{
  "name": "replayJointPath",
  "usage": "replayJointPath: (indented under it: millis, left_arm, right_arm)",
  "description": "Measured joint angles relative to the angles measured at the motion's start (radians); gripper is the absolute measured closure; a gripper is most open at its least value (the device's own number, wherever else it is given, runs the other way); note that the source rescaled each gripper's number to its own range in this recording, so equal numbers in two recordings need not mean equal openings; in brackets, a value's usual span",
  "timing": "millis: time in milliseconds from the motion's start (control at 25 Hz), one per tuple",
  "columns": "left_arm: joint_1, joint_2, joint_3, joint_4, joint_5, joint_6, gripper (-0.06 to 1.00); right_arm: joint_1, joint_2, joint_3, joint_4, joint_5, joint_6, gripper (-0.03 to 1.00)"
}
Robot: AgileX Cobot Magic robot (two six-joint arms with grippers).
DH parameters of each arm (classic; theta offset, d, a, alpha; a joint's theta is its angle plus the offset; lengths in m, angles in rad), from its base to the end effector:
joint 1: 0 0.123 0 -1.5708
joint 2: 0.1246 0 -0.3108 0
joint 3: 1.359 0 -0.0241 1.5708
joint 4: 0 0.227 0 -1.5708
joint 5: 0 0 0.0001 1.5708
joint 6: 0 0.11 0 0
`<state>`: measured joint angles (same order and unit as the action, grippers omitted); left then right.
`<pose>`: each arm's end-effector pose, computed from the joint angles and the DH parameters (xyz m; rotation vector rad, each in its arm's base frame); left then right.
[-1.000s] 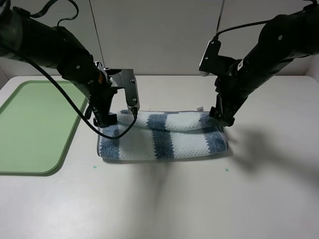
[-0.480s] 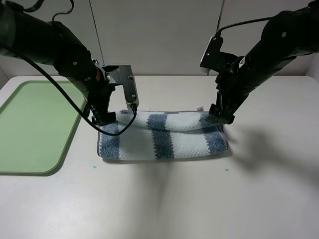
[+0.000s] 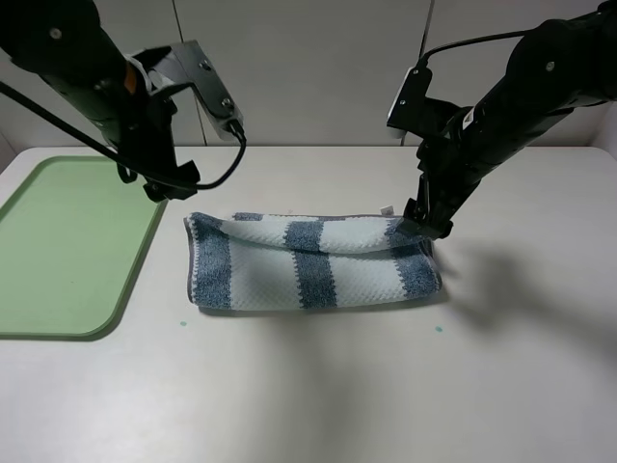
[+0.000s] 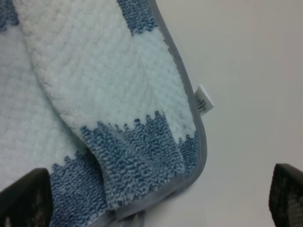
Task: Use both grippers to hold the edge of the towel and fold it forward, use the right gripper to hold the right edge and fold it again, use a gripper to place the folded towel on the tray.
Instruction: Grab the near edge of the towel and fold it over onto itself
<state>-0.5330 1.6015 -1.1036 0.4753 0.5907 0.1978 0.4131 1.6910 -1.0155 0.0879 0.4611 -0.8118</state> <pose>0.2966 -0.1424 0.2751 1.2591 2.1702 0.3523 0.3027 0.1374 0.2233 -1.4314 2.1929 -0.0611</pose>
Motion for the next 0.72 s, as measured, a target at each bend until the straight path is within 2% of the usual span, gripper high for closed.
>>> replayJointPath:
  millis: [320, 520, 720]
  left_arm:
    - [0.0, -0.2, 0.0, -0.064, 0.219, -0.277, -0.05]
    - [0.0, -0.341, 0.0, -0.066, 0.359, -0.333, -0.05]
    - [0.0, -0.539, 0.016, -0.153, 0.372, -0.373, -0.05]
  right_arm:
    - [0.0, 0.0, 0.0, 0.0, -0.002, 0.0, -0.03]
    - [0.0, 0.0, 0.0, 0.0, -0.002, 0.0, -0.03]
    - [0.0, 0.0, 0.0, 0.001, -0.003, 0.001, -0.03]
